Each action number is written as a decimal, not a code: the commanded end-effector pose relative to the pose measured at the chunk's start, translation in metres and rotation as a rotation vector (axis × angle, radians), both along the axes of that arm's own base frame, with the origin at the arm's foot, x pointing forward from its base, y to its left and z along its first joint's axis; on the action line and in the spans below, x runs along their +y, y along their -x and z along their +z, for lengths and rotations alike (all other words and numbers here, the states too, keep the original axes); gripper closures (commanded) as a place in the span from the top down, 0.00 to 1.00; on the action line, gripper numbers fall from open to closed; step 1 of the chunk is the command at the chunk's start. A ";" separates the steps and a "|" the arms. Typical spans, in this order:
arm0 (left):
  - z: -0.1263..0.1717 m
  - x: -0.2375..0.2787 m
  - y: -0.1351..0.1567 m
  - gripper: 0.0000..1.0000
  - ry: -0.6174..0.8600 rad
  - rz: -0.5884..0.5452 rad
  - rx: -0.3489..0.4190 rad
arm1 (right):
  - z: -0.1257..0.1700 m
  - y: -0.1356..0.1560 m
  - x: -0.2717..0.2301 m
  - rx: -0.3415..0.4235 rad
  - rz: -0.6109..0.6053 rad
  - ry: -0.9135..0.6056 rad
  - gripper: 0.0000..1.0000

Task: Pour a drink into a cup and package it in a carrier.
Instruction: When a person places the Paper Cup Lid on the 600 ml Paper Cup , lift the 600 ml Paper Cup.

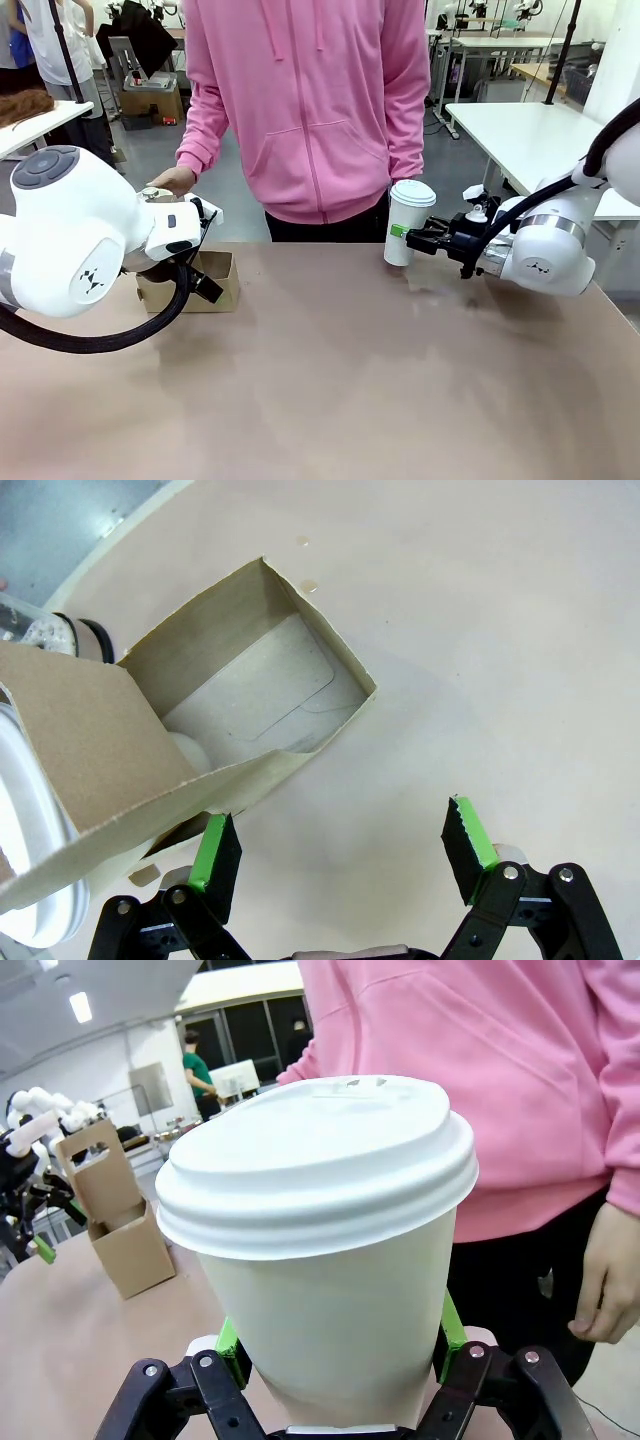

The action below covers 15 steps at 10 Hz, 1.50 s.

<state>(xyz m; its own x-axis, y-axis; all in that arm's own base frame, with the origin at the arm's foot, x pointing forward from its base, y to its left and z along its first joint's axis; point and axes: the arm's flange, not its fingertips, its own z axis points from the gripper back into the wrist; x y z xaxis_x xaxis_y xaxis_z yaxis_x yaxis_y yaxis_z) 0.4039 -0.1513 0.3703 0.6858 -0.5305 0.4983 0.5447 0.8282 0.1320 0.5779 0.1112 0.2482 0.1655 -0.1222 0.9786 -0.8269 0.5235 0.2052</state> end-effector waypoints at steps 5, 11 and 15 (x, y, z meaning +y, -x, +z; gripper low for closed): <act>0.000 0.000 0.000 1.00 0.001 0.000 0.000 | 0.162 0.044 -0.016 -0.054 0.035 0.117 0.81; 0.000 0.000 0.000 1.00 0.001 0.000 0.000 | 0.265 0.134 -0.030 -0.038 0.044 0.139 0.81; 0.000 0.000 0.000 1.00 0.001 0.000 0.000 | 0.264 0.134 -0.029 -0.066 0.037 0.139 0.81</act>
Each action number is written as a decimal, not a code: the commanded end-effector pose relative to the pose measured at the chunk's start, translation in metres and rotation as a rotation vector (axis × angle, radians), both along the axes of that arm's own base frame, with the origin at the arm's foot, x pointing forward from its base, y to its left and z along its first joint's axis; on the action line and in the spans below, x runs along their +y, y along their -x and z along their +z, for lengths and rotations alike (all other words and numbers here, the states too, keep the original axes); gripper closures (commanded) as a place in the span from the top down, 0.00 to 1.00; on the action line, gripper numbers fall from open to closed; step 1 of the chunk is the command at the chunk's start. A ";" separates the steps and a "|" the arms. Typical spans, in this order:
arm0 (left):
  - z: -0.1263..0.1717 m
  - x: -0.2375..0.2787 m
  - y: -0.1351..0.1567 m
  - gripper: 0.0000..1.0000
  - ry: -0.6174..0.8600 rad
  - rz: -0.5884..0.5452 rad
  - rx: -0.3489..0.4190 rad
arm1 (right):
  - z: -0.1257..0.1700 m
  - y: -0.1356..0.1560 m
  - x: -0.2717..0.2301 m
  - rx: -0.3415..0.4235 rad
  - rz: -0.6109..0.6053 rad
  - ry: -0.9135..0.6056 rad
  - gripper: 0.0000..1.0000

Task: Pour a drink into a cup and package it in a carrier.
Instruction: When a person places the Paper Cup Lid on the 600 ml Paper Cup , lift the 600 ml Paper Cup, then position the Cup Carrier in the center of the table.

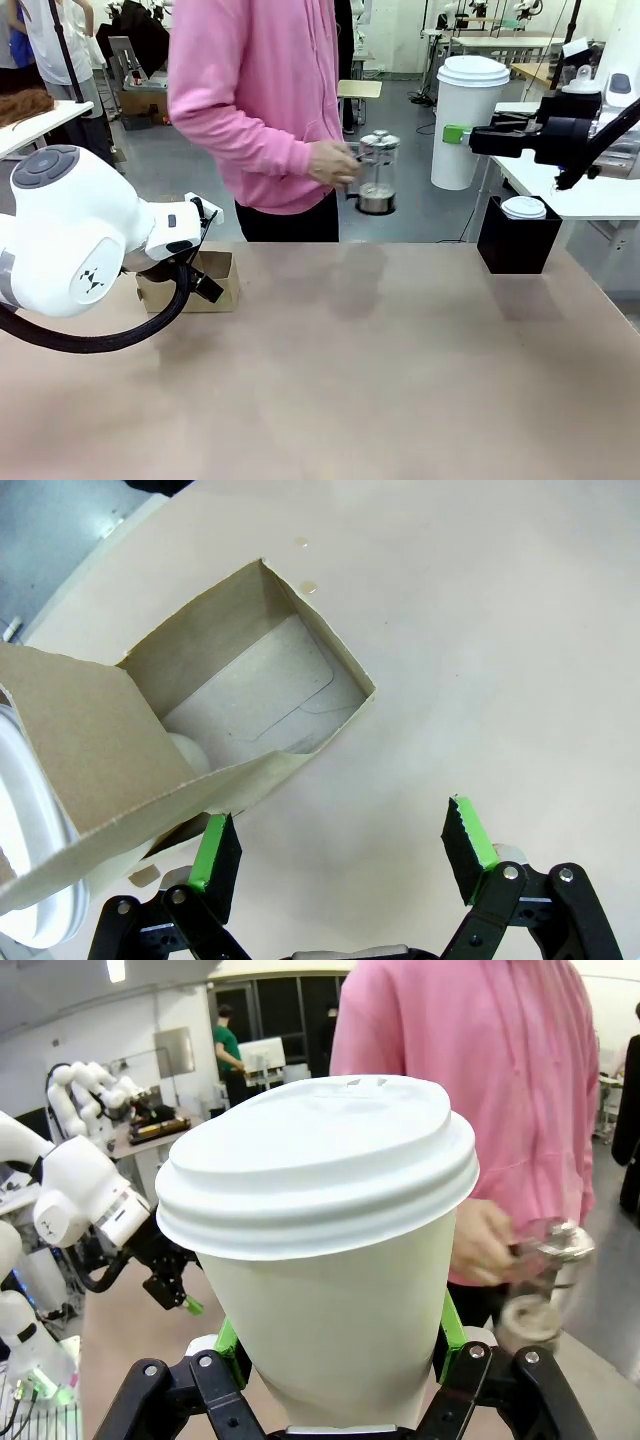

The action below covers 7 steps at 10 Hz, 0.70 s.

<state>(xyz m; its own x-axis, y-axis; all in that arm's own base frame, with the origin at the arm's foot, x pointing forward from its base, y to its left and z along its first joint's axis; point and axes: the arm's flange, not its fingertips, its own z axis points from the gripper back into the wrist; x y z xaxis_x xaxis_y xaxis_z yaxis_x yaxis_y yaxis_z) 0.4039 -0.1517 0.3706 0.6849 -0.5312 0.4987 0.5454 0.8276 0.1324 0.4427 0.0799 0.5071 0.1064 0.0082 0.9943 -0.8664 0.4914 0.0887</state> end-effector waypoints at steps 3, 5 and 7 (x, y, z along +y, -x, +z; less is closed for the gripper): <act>0.000 0.001 0.000 1.00 0.001 0.001 0.000 | 0.005 -0.001 0.002 -0.005 -0.022 0.015 0.81; 0.000 0.001 0.000 1.00 0.001 0.001 0.000 | 0.005 -0.001 0.002 -0.005 -0.022 0.015 0.81; 0.000 0.001 0.000 1.00 0.001 0.001 0.000 | 0.005 -0.001 0.002 -0.005 -0.022 0.015 0.81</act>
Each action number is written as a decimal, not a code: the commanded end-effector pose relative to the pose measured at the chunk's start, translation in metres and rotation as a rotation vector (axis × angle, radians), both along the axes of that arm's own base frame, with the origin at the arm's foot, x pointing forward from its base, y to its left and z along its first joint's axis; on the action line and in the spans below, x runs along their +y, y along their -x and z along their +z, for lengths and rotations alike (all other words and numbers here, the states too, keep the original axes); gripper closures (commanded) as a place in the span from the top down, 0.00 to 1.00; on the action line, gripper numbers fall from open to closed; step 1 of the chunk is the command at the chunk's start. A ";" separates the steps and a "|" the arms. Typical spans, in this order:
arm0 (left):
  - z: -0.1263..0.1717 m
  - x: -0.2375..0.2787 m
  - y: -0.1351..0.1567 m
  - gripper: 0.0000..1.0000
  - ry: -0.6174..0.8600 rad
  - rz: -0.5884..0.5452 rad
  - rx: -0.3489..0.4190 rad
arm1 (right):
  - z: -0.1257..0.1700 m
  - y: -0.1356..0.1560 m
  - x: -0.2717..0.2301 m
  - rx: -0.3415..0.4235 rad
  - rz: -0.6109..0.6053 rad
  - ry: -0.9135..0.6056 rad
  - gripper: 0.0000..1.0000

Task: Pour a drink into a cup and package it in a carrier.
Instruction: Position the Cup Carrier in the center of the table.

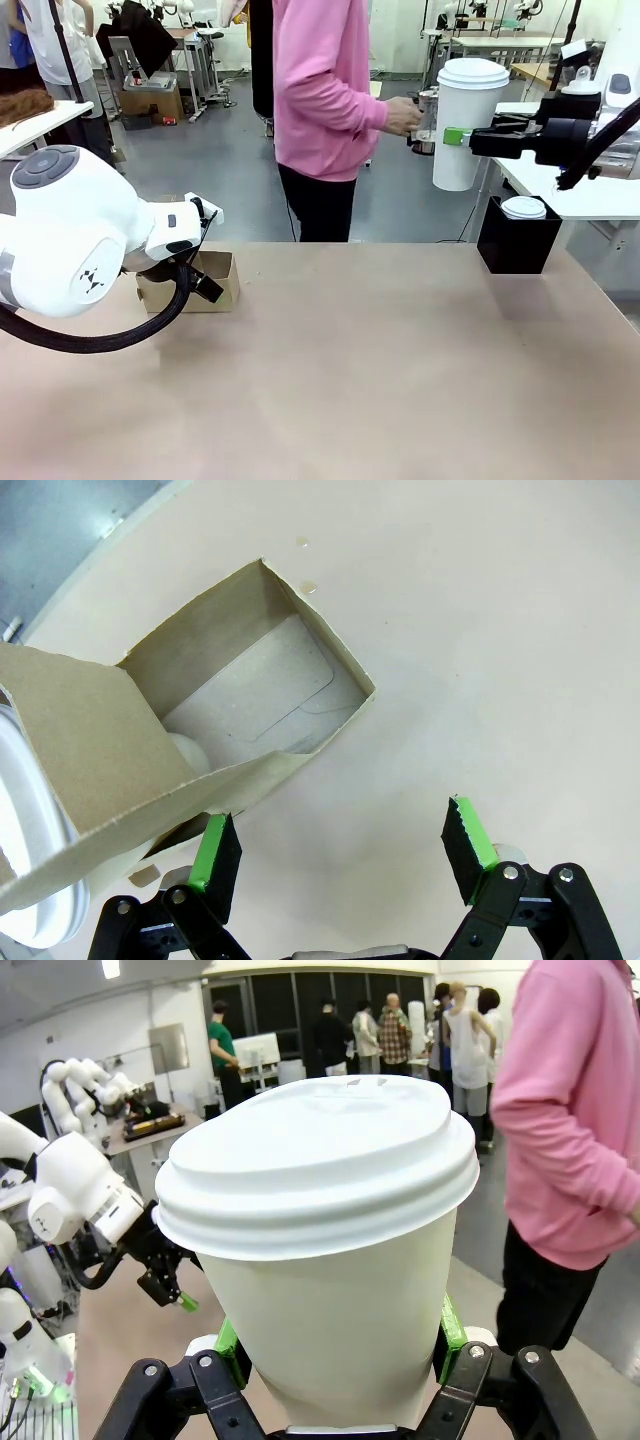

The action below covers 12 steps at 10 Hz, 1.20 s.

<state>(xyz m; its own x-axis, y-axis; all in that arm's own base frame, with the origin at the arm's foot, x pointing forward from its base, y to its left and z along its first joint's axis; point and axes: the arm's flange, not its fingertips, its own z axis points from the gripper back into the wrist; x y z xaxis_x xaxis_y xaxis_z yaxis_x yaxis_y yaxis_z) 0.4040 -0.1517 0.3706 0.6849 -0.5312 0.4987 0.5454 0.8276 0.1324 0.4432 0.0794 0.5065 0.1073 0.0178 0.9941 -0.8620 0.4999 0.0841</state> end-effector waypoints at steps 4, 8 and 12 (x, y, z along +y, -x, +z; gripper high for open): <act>0.022 0.007 0.004 1.00 -0.005 0.025 0.025 | 0.006 -0.001 0.002 -0.005 -0.014 0.004 0.81; 0.107 0.011 0.013 1.00 -0.017 0.105 0.090 | 0.006 -0.001 0.002 -0.005 -0.014 0.004 0.81; 0.156 -0.002 -0.021 1.00 -0.046 0.283 0.204 | 0.006 -0.001 0.002 -0.005 -0.014 0.004 0.81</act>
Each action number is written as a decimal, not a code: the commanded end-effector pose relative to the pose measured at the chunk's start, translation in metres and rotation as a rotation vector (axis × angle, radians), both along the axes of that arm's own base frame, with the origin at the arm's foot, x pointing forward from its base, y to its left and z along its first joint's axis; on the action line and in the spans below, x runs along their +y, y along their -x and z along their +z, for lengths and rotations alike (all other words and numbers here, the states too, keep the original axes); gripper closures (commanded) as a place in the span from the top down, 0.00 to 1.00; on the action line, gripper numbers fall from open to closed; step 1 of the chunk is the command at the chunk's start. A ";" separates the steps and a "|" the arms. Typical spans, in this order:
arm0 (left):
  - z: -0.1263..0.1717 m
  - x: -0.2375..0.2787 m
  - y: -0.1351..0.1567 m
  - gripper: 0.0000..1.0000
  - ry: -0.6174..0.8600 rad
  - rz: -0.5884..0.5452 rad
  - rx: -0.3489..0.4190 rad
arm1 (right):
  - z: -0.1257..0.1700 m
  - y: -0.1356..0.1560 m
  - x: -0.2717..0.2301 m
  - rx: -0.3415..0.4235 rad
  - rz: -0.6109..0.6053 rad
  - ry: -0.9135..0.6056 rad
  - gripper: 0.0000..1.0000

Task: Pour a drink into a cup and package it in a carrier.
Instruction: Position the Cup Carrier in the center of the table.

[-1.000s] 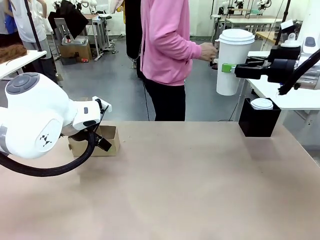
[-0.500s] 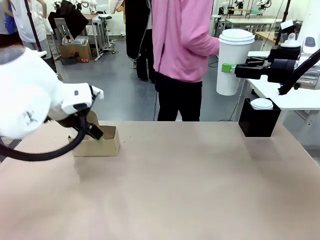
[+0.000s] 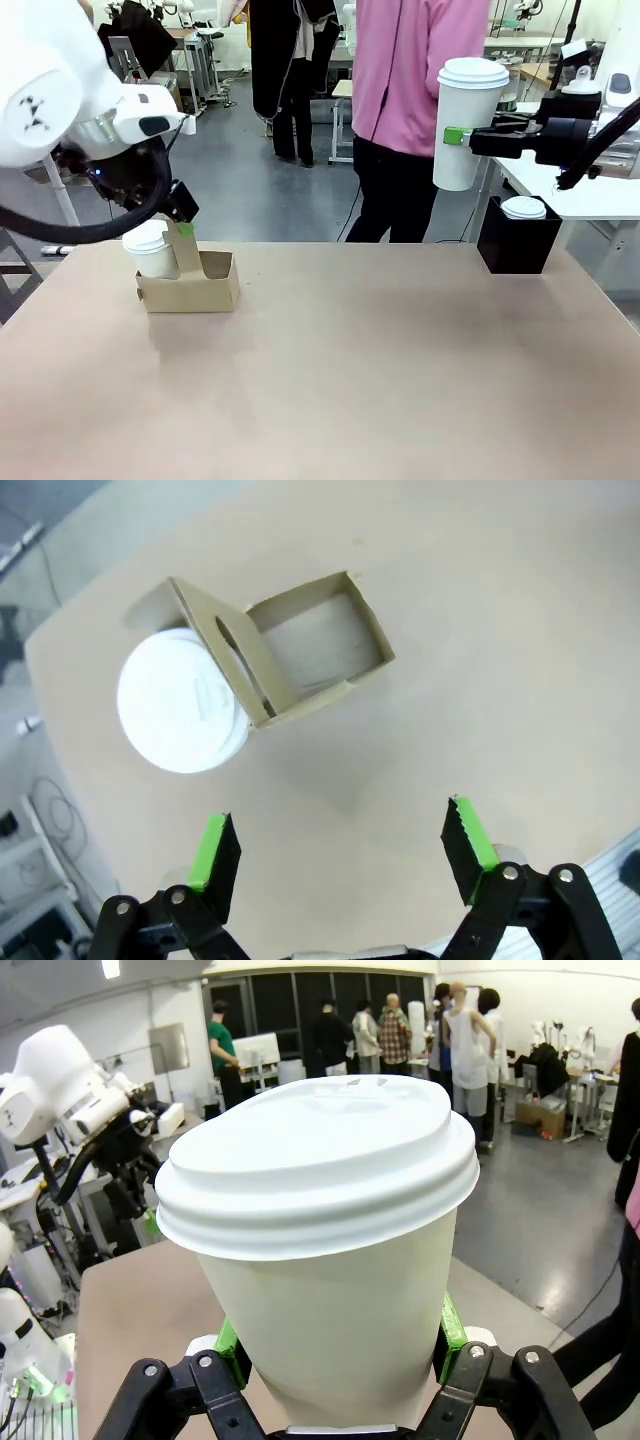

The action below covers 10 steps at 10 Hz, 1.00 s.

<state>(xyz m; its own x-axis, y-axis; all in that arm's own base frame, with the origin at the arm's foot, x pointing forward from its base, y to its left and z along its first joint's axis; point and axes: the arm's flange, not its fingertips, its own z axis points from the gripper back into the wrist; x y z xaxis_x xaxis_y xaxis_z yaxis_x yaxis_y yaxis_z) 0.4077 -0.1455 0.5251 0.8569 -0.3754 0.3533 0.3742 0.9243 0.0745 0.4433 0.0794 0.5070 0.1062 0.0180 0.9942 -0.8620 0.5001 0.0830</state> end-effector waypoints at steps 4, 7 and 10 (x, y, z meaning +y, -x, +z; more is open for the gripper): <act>-0.001 -0.012 -0.068 1.00 -0.026 0.166 0.072 | 0.005 -0.001 0.002 -0.004 -0.014 0.004 0.81; -0.014 -0.005 -0.094 1.00 -0.037 0.259 0.083 | 0.005 -0.001 0.002 -0.004 -0.014 0.004 0.81; -0.020 -0.004 -0.106 0.40 -0.039 0.298 0.101 | 0.005 -0.001 0.002 -0.004 -0.014 0.004 0.81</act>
